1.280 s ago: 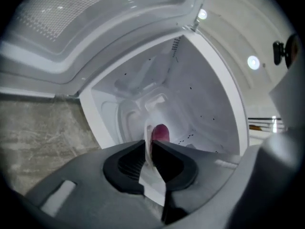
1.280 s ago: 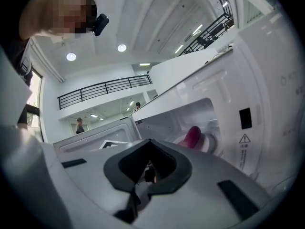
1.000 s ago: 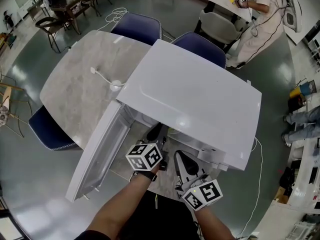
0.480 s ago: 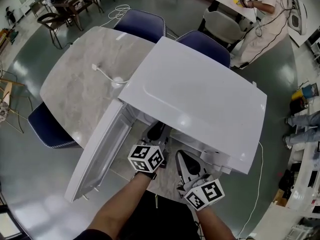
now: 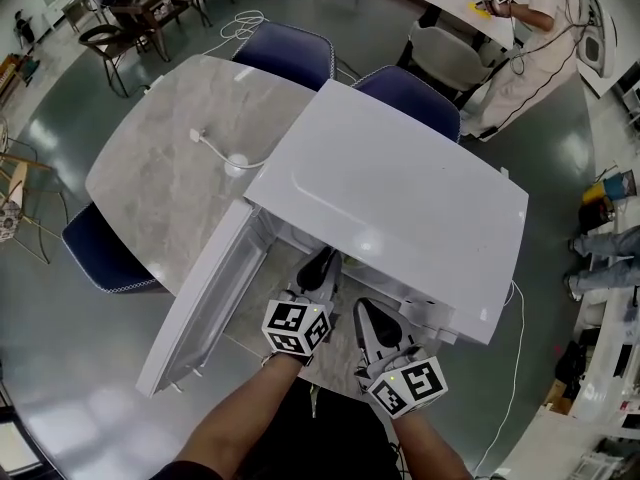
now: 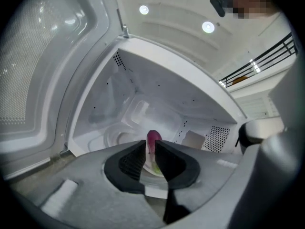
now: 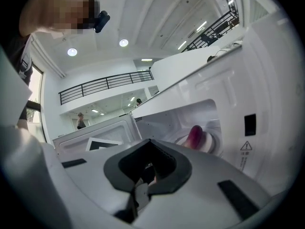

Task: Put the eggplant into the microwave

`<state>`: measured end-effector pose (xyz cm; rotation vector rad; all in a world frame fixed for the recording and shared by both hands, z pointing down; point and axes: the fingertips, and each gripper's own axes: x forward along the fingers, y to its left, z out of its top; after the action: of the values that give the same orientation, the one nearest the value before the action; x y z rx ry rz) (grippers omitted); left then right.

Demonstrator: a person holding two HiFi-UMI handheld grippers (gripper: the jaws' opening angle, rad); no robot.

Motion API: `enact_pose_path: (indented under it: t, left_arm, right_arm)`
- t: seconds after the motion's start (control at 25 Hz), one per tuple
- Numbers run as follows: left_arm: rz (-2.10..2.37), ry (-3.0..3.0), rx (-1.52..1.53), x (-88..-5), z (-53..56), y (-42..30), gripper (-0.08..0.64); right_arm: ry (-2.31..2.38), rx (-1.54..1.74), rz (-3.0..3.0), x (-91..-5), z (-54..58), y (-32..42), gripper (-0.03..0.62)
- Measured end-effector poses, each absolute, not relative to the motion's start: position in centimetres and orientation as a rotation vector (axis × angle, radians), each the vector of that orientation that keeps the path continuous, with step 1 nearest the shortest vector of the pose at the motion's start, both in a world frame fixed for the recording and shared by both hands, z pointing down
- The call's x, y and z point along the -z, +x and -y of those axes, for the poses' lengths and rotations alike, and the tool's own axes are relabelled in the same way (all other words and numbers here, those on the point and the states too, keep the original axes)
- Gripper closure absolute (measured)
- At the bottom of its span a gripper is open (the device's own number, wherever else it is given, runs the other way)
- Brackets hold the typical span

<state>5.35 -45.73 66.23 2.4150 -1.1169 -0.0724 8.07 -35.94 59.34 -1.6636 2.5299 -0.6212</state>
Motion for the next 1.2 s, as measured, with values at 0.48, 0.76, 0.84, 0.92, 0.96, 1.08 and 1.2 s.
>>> enact_pose_path:
  t: [0.48,0.76,0.84,0.92,0.96,1.08,1.2]
  left_arm:
    - [1.055,2.584,-0.002,-56.2,39.6,5.0,0.502]
    - [1.063,2.697,-0.013,-49.4,37.1,3.8,0.551]
    - [1.069,2.704,-0.008,-47.8,36.3,3.3,0.551]
    - [1.061,2.704,-0.021,-46.4,35.4,3.2,0.551]
    - [1.056,2.701,-0.031,-45.8,35.0,3.2,0.551]
    - [1.044,2.693,-0.038,-44.1,33.4,3.1,0.551]
    - [1.058,2.696,-0.011,-42.2,32.3,3.0,0.551]
  right_arm:
    - [-1.75,0.573,-2.503,-52.9,35.2,8.1,0.591]
    - [-1.761,0.505,-2.479,-47.9,34.5,7.9,0.591]
    - [-1.755,0.484,-2.476,-46.5,34.0,8.0,0.591]
    - [-1.751,0.47,-2.479,-45.3,33.5,8.1,0.591]
    - [-1.747,0.461,-2.483,-44.7,33.3,8.1,0.591]
    - [-1.743,0.428,-2.498,-43.1,32.5,8.1,0.591]
    - [-1.746,0.39,-2.512,-41.8,32.0,8.2,0.591]
